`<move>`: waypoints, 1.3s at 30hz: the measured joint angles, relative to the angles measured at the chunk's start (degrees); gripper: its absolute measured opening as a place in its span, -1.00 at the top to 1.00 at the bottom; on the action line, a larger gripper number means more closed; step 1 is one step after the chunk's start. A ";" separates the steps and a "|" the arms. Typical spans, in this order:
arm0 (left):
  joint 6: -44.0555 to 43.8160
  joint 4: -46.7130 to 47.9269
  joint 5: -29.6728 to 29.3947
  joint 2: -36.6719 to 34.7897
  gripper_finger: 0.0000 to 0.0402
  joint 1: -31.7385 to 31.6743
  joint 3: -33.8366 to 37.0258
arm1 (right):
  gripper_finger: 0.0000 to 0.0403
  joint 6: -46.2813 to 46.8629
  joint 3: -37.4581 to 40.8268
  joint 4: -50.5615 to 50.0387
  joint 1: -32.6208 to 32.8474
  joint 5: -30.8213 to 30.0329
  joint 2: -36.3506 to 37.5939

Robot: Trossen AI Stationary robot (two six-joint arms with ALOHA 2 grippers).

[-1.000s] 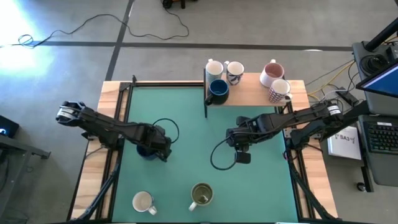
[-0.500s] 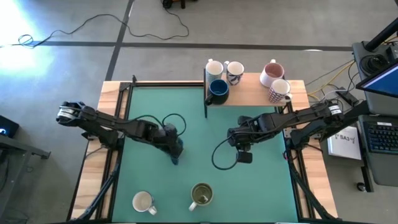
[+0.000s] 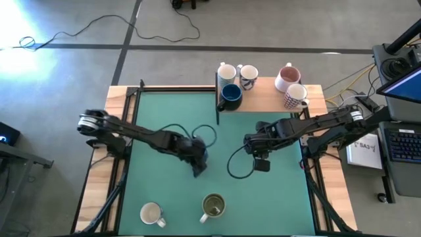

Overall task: Place coffee mugs
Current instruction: Put the blue mug on the shelf

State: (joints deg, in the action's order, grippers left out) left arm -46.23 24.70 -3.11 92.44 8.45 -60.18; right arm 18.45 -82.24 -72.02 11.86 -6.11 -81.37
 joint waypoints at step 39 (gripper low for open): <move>45.23 26.12 6.09 15.89 0.58 -3.68 -28.37 | 0.68 3.49 0.07 -1.52 0.00 0.02 0.42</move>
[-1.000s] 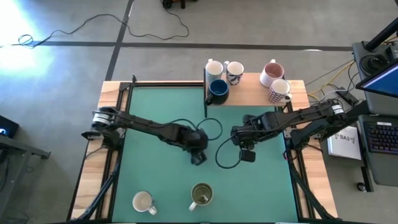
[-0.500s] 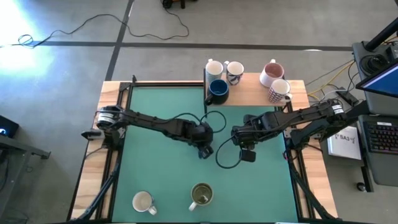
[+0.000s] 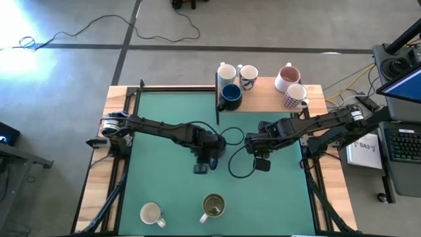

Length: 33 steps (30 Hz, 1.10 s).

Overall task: Place coffee mugs
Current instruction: Put the blue mug on the shelf

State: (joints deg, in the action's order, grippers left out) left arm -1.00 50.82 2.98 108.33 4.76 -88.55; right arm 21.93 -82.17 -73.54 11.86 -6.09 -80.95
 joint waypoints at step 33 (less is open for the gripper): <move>-2.12 -1.08 -4.95 6.54 0.93 -0.09 -4.63 | 0.68 0.11 0.02 0.29 0.00 -0.04 0.00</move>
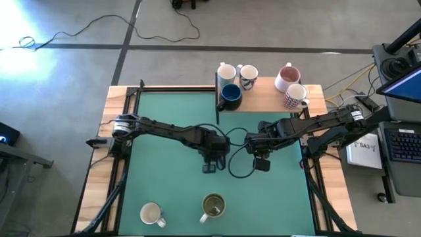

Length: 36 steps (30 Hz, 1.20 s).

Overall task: Place coffee mugs
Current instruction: Put the blue mug on the shelf

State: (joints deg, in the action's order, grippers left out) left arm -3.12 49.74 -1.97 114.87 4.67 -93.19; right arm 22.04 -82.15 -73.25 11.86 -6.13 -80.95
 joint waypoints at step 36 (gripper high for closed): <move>-12.56 -8.54 4.98 2.78 0.62 -2.59 -1.68 | 0.69 0.49 0.00 -0.01 0.00 0.04 0.00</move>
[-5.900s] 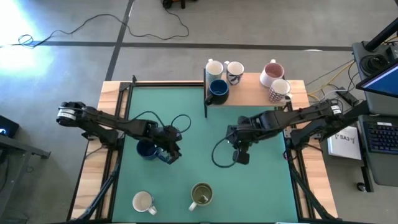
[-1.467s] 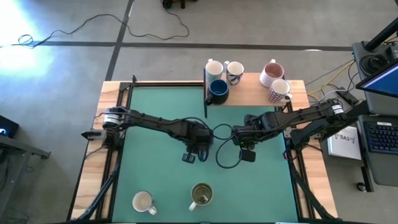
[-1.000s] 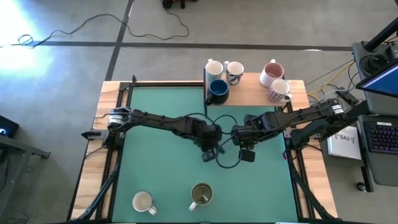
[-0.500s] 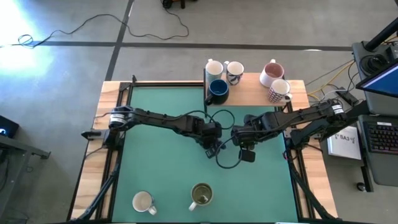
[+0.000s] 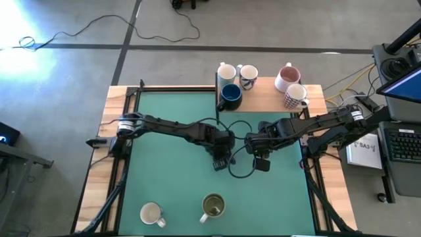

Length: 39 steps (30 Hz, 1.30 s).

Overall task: Place coffee mugs
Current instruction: Put the blue mug on the shelf

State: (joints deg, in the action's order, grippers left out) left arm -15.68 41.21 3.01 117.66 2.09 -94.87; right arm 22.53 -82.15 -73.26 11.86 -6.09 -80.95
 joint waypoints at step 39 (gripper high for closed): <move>-4.83 9.16 -4.36 -0.58 0.95 0.00 -1.65 | 0.69 -0.01 0.00 -0.23 0.00 0.00 0.00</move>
State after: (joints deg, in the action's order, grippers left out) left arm -20.51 50.37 -1.34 117.08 2.09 -96.52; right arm 22.52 -82.15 -73.49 11.86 -6.09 -80.95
